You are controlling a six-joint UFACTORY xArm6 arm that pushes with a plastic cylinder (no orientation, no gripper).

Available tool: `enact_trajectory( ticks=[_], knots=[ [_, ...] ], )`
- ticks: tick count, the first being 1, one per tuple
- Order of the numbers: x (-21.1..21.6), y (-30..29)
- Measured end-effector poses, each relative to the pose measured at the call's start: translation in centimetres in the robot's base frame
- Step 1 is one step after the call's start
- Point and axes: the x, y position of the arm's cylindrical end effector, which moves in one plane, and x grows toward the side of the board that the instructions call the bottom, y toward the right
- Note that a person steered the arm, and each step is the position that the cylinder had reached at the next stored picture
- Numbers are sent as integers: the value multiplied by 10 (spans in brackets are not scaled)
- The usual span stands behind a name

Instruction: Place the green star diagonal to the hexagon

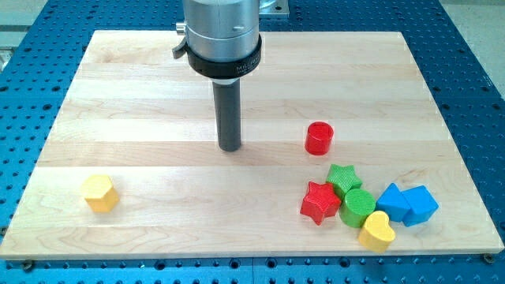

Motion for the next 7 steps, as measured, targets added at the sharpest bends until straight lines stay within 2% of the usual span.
enact_trajectory(
  ticks=[2,4,5,6,7],
  knots=[
    [17,7],
    [12,148],
    [-5,201],
    [29,216],
    [34,210]
  ],
)
